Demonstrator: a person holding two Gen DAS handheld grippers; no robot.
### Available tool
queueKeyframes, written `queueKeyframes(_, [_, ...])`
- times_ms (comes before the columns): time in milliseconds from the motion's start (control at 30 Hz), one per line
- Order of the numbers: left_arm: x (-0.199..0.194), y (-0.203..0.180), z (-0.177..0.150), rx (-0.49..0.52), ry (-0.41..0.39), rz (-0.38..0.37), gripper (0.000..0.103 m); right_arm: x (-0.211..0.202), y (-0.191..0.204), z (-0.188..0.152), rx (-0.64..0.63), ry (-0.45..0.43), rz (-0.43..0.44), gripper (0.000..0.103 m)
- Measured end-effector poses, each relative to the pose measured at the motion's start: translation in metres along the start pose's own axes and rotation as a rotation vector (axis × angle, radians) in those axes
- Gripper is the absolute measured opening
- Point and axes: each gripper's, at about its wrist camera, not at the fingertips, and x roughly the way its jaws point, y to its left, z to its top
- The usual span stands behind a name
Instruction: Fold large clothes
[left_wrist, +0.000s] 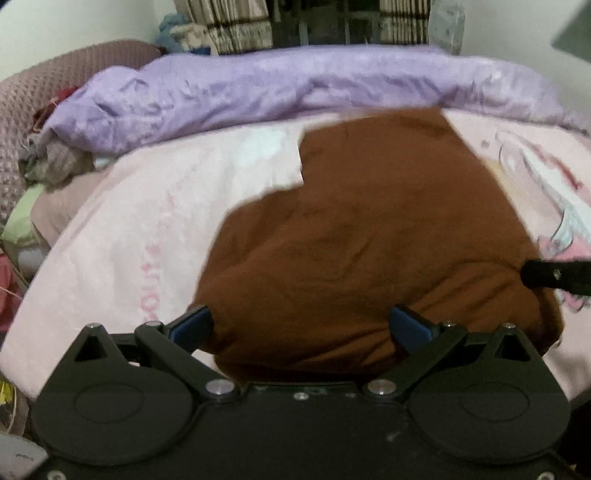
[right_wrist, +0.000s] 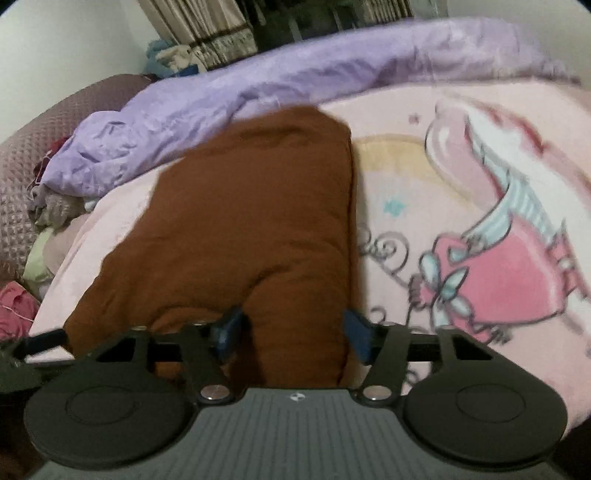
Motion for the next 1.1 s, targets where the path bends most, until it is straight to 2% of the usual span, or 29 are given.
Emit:
queueKeyframes(100, [-0.019,0.010,0.006,-0.031,-0.058,0.008,0.103,-0.024,0.011,0.001,-0.053,-0.054,-0.026,0.059])
queueKeyframes(167, [-0.019,0.013,0.004,-0.034,-0.058,0.003,0.103,-0.033,0.015,0.002,-0.071,-0.068,0.000,0.059])
queueKeyframes(267, [0.010,0.007,-0.012,0.025,0.051,-0.009,0.103,-0.013,0.014,-0.007,-0.092,0.009,0.022,0.059])
queueKeyframes(333, [0.030,0.007,-0.021,0.041,0.133,-0.009,0.103,0.015,0.010,-0.017,-0.095,0.072,-0.009,0.074])
queueKeyframes(367, [0.028,0.011,-0.022,0.029,0.139,0.005,0.102,0.017,0.006,-0.019,-0.078,0.061,-0.007,0.074])
queueKeyframes(467, [-0.001,0.035,-0.008,-0.007,0.033,-0.003,0.103,0.002,-0.003,-0.003,-0.066,0.029,0.075,0.077])
queueKeyframes(533, [-0.014,0.059,0.010,-0.056,-0.029,-0.001,0.103,-0.011,-0.010,0.010,-0.073,-0.030,0.068,0.088])
queueKeyframes(633, [-0.011,0.094,0.036,-0.141,-0.080,0.021,0.103,-0.014,-0.021,0.026,-0.072,-0.096,0.022,0.093])
queueKeyframes(700, [0.008,0.116,0.048,-0.216,-0.059,-0.048,0.103,0.000,-0.031,0.037,-0.042,-0.073,-0.005,0.094])
queueKeyframes(767, [0.043,0.131,0.056,-0.274,0.027,-0.130,0.103,0.020,-0.041,0.045,-0.008,-0.042,-0.017,0.094])
queueKeyframes(867, [0.097,0.131,0.056,-0.305,0.160,-0.163,0.103,0.054,-0.048,0.052,0.004,0.028,-0.013,0.094])
queueKeyframes(967, [0.130,0.115,0.049,-0.282,0.245,-0.249,0.103,0.070,-0.054,0.055,0.022,0.031,0.052,0.095])
queueKeyframes(1000, [0.140,0.110,0.047,-0.269,0.265,-0.269,0.103,0.073,-0.057,0.057,0.032,0.033,0.076,0.098])
queueKeyframes(1033, [0.147,0.105,0.046,-0.267,0.277,-0.302,0.103,0.078,-0.061,0.060,0.039,0.042,0.101,0.103])
queueKeyframes(1100, [0.162,0.100,0.043,-0.276,0.290,-0.393,0.103,0.089,-0.070,0.065,0.065,0.081,0.151,0.103])
